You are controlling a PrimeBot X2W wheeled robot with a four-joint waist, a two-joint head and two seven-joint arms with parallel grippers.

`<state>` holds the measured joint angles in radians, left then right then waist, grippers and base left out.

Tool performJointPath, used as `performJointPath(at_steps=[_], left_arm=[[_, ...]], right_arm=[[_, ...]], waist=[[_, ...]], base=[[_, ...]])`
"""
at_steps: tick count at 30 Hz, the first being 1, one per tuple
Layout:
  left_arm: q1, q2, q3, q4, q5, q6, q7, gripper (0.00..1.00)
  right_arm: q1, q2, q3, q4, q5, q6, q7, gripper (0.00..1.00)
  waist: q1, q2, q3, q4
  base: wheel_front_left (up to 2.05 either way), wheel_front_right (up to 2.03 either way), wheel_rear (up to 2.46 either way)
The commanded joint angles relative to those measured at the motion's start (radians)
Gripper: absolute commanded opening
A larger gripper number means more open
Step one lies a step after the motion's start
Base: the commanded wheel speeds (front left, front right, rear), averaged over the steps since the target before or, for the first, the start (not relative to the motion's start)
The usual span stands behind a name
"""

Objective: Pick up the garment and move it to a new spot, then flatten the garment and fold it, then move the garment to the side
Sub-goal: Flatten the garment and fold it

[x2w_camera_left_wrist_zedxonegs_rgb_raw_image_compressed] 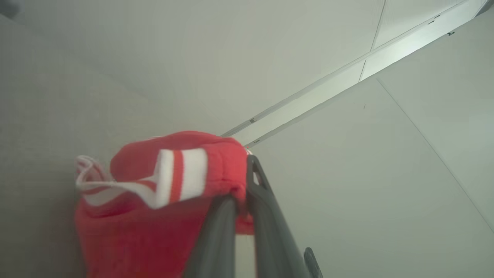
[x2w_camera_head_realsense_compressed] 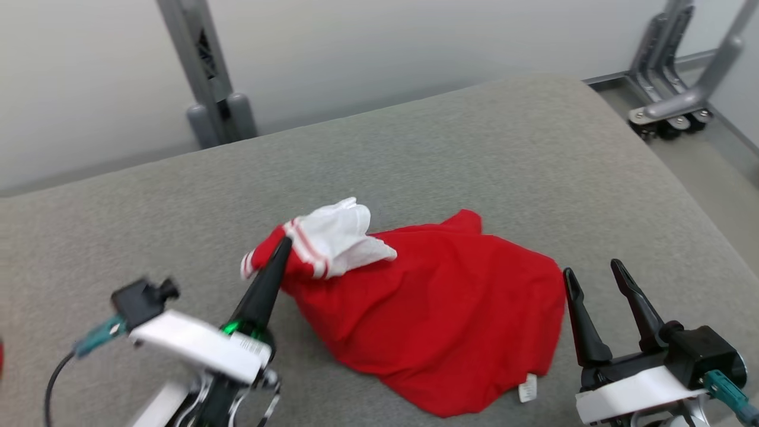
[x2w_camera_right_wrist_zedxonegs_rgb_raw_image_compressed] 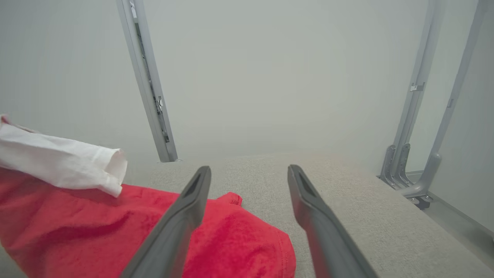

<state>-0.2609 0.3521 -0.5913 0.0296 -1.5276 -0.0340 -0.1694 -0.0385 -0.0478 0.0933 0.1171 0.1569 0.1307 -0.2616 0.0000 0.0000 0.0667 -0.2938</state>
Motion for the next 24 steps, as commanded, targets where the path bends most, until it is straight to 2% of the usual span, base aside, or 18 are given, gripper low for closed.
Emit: performJointPath(at_steps=[1,4,9,14,16,17,20,24], left_arm=[[0.040,0.030,0.010,-0.031,0.009,-0.004,-0.012,0.00],[0.124,0.072,0.038,-0.064,0.004,0.006,-0.040,0.00],[0.174,0.071,0.073,-0.031,0.006,0.019,-0.067,0.00],[0.208,0.032,0.150,0.068,0.057,0.094,-0.091,0.00],[0.225,0.013,0.183,0.104,0.086,0.137,-0.095,0.46],[0.231,0.005,0.202,0.120,0.102,0.157,-0.096,1.00],[0.243,-0.029,0.288,0.148,0.198,0.203,-0.097,1.00],[0.265,-0.089,0.383,0.134,0.378,0.200,-0.096,1.00]], right_arm=[[0.010,-0.005,-0.013,-0.001,-0.009,0.000,-0.006,1.00],[0.018,-0.005,-0.014,0.001,-0.021,0.000,-0.006,1.00],[0.020,-0.006,-0.006,0.008,-0.033,0.000,-0.006,1.00],[0.023,-0.006,-0.003,0.012,-0.041,0.000,-0.006,1.00],[0.027,-0.005,0.000,0.015,-0.044,0.000,-0.006,1.00],[0.029,-0.005,0.001,0.017,-0.045,0.000,-0.006,1.00],[0.032,-0.005,0.002,0.022,-0.045,0.000,-0.006,1.00],[0.041,-0.005,0.004,0.030,-0.042,0.000,-0.006,1.00]], waist=[[0.0000,0.0000,0.006,0.049],[0.0000,0.0000,-0.002,0.097],[0.0000,0.0000,-0.022,0.145],[0.0000,0.0000,-0.045,0.176],[0.0000,0.0000,-0.051,0.185],[0.0000,0.0000,-0.053,0.187],[0.0000,0.0000,-0.057,0.195],[0.0000,0.0000,-0.059,0.203]], base=[[0.00,0.00,0.00],[0.00,0.00,0.00],[0.00,0.00,0.00],[0.00,0.00,0.00],[0.00,0.00,0.00],[0.00,0.00,0.00],[0.00,0.00,0.00],[0.00,0.00,0.00]])
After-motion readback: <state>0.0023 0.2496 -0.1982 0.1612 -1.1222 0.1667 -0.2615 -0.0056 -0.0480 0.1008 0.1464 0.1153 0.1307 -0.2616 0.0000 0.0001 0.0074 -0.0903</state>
